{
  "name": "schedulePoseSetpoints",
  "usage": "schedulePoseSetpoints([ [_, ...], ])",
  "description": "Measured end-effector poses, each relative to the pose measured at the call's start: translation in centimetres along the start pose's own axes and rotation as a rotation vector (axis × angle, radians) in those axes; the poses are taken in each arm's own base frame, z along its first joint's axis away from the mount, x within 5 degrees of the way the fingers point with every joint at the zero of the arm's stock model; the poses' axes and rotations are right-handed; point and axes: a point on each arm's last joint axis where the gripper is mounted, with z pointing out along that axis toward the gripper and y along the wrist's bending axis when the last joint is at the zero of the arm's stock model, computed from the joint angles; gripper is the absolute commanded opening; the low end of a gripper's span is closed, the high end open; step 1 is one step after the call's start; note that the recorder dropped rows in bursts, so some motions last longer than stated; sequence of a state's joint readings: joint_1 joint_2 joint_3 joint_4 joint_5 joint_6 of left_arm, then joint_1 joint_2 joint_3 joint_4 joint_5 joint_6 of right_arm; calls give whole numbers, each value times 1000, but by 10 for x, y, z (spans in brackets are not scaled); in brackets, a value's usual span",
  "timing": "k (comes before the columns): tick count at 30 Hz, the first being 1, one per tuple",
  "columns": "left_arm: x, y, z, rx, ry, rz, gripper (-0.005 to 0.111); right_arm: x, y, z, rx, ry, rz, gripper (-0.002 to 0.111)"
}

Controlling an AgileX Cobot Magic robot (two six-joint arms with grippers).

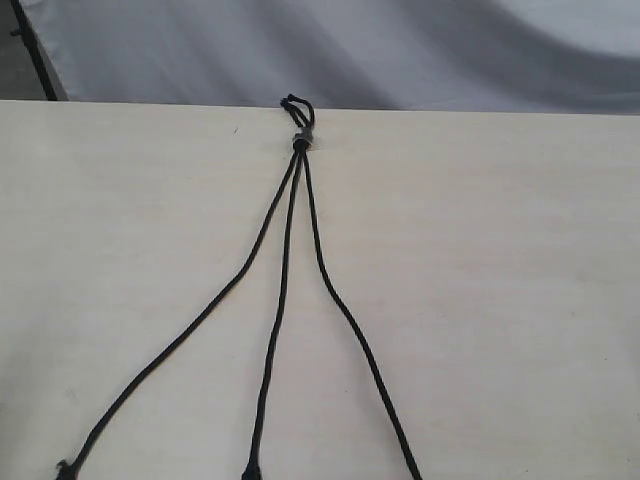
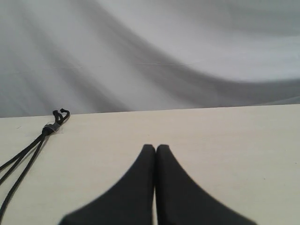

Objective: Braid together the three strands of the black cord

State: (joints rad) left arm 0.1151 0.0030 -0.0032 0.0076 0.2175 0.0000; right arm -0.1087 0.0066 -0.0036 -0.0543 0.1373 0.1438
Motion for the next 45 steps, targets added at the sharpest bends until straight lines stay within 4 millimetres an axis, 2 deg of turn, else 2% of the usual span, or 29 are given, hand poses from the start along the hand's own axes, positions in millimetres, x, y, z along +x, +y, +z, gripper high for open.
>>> schedulePoseSetpoints([
  [2,-2,0,0,0,-18,0,0,-5,1,0,-17,-53,99,0],
  [5,-12,0,-1,2,-135,-23,0,-18,1,-2,-49,-190,364,0],
  [10,-38,0,-8,33,-424,-160,0,-37,-3,-8,-80,-416,542,0],
  [14,-61,0,-24,144,-727,-384,0,-54,-4,-18,-121,-640,512,0],
  [16,-72,0,-36,187,-910,-387,0,-66,2,-26,-170,-740,372,0],
  [17,-78,0,-40,176,-953,-348,0,-79,7,-31,-194,-760,298,0],
  [19,-91,1,-44,140,-965,-299,0,-104,13,-35,-204,-756,209,0],
  [20,-109,2,-44,123,-939,-279,0,-128,17,-36,-196,-730,160,0],
  [21,-119,2,-41,116,-901,-273,0,-143,19,-32,-188,-694,148,0],
  [22,-135,1,-28,102,-790,-253,0,-160,21,-22,-174,-621,128,0],
  [23,-148,0,-11,82,-639,-232,0,-175,22,-1,-141,-494,104,0],
  [24,-155,0,-1,70,-553,-216,0,-182,22,8,-123,-436,96,0],
  [25,-167,0,19,47,-398,-196,0,-188,22,33,-89,-280,86,0],
  [26,-170,1,31,32,-305,-185,0,-188,23,47,-73,-192,80,0],
  [27,-169,1,56,7,-125,-166,0,-184,27,73,-58,-34,59,0],
  [28,-167,2,68,-4,-39,-157,0,-179,30,87,-57,52,39,0],
  [29,-159,2,90,-19,105,-140,0,-168,41,112,-78,194,-12,0],
  [30,-153,2,101,-24,169,-130,0,-161,48,125,-90,269,-41,0],
  [31,-142,2,121,-28,268,-119,0,-142,63,150,-111,422,-99,0],
  [33,-125,2,140,-30,373,-107,0,-126,79,171,-140,542,-160,0],
  [36,-105,0,159,-22,505,-106,0,-102,107,199,-206,703,-246,-1],
  [40,-82,-2,172,-2,671,-75,0,-60,137,233,-315,916,-301,-1],
  [45,-59,-11,184,36,791,-44,0,-17,167,255,-483,1097,-224,-1],
])
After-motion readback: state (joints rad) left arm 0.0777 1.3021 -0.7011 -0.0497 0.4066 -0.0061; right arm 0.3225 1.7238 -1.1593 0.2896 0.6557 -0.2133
